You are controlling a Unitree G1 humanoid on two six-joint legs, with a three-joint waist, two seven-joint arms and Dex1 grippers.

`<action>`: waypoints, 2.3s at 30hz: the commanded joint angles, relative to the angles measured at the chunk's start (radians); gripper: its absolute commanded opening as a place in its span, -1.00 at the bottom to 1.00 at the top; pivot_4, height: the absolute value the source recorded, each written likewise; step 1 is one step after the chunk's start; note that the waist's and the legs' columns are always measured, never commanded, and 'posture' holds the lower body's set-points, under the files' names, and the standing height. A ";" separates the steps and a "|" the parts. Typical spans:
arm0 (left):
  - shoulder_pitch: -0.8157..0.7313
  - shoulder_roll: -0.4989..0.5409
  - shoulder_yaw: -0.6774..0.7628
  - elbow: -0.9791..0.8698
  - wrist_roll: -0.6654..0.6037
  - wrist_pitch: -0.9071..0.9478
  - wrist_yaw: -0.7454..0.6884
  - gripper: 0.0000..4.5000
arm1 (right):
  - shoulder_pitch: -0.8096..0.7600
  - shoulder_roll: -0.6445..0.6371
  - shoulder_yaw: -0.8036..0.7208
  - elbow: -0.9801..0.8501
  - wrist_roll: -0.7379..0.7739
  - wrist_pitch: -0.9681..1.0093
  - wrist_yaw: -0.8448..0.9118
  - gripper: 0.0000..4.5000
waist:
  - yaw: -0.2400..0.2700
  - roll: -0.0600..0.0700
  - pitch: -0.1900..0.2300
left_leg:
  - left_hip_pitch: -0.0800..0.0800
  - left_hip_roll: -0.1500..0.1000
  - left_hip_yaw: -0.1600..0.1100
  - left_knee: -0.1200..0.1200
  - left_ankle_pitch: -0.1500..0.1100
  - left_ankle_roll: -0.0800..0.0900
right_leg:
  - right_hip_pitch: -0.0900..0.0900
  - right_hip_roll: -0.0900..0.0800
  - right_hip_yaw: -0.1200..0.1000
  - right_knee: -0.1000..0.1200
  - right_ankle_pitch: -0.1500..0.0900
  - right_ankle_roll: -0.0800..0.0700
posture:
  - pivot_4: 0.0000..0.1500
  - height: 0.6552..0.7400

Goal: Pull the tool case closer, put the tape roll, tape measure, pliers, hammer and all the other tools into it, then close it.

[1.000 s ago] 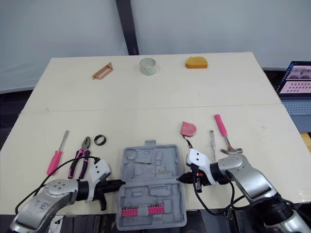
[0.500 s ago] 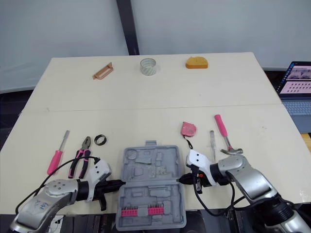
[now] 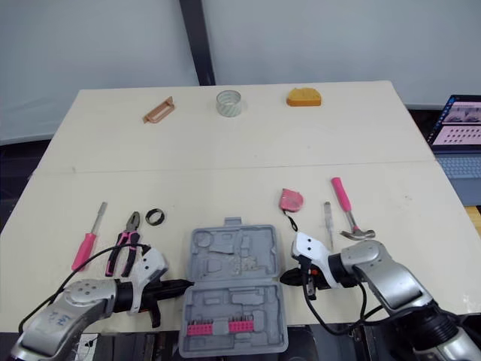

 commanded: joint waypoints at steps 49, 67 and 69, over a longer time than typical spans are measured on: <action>0.040 0.060 0.729 0.375 -0.116 -0.263 0.096 1.00 | 0.147 -0.039 -0.748 0.329 0.310 -0.163 -0.196 0.99 | -0.008 -0.002 0.001 | 0.002 0.002 0.004 -0.001 -0.001 0.001 | 0.001 0.001 0.000 -0.003 0.001 -0.001 | 1.00 1.00; -0.297 0.077 0.246 0.488 0.043 -0.444 -0.108 0.76 | -0.333 0.068 -0.164 -0.064 0.297 0.044 -0.118 1.00 | -0.011 -0.004 0.001 | -0.001 0.005 0.004 0.002 -0.002 0.000 | -0.002 0.005 -0.001 -0.002 0.002 -0.001 | 1.00 1.00; -0.302 0.072 0.244 0.516 0.051 -0.465 -0.107 0.42 | -0.336 0.085 -0.159 -0.059 0.287 0.041 -0.126 1.00 | -0.014 -0.004 0.001 | -0.001 0.005 0.004 0.002 -0.002 0.000 | -0.002 0.005 -0.001 -0.001 0.002 -0.001 | 1.00 1.00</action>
